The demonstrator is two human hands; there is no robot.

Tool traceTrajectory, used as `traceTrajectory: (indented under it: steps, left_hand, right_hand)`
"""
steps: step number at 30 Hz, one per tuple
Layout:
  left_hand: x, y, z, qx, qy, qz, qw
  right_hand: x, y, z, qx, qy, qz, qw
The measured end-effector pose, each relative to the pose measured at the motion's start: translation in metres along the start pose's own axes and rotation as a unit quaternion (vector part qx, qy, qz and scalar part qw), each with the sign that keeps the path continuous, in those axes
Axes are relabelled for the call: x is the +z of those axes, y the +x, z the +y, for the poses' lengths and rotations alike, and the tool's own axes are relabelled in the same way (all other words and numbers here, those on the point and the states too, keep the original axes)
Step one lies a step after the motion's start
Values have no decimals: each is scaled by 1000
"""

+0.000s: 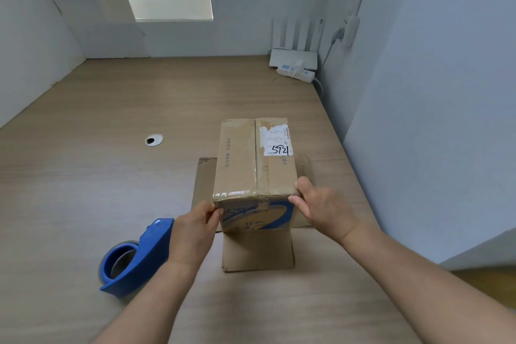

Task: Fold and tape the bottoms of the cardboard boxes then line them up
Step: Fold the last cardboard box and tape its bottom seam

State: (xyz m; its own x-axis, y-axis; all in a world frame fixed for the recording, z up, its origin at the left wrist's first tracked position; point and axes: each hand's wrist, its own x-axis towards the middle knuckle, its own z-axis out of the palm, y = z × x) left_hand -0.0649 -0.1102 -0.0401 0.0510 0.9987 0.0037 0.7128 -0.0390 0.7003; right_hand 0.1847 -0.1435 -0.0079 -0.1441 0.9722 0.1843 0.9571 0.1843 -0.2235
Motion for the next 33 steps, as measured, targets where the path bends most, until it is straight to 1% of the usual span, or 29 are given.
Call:
traceTrajectory:
  steps: [1,2,4,5,6,8,9,10,12,17,18,20,22,23,25,27,28,30,32,33]
  left_hand:
    - [2,-2,3,-2,-2,7,1000]
    - [2,-3,3,-8,-10,4,1000]
    - [-2,-3,1,-33,-22,-14,999]
    - [-5,-1,-1,-48,-37,-18,998]
    - [-8,2,-2,-65,-80,-17,995]
    - [-11,7,1,-96,-203,-32,974]
    - [-11,10,6,-105,-242,-48,963]
    - [-9,14,10,-100,-256,-63,959]
    - [-3,16,20,-90,-238,-96,962]
    - [10,5,45,-92,-190,-132,968]
    - [12,7,47,-87,-168,-120,974]
    - [11,24,46,-78,-131,-70,986]
    - [5,48,49,-77,-129,-34,988]
    - [3,60,52,-71,-133,-33,988]
    - [-1,80,61,-64,-148,-62,985]
    - [0,93,70,-65,-150,-98,982]
    - [1,95,74,-66,-135,-98,984]
    - [3,94,79,-67,-89,-62,992]
    - [5,86,81,-66,-35,-15,997]
    - [5,85,79,-62,-21,8,998]
  right_hand:
    - [3,-2,-2,-3,-16,20,1000]
    - [4,-3,-5,16,-20,26,999]
    - [1,-4,-12,101,2,-2,995]
    - [1,-3,-15,146,27,7,989]
    - [-1,-1,-18,191,50,15,980]
    - [-4,5,-24,256,84,18,963]
    - [-4,8,-26,273,91,9,958]
    - [-2,11,-28,287,98,-7,953]
    - [1,12,-30,307,96,-27,946]
    - [-9,19,-1,352,139,-4,925]
    - [-16,21,5,355,127,8,926]
    - [-29,23,14,370,79,20,925]
    - [-34,21,16,399,47,0,916]
    - [-35,19,15,409,49,-21,911]
    - [-34,16,11,412,70,-50,907]
    - [-31,18,11,395,90,-58,912]
    - [-30,21,13,387,103,-55,915]
    - [-26,27,22,374,154,-34,914]
    - [-27,33,33,358,232,-14,904]
    - [-29,36,38,351,254,-9,901]
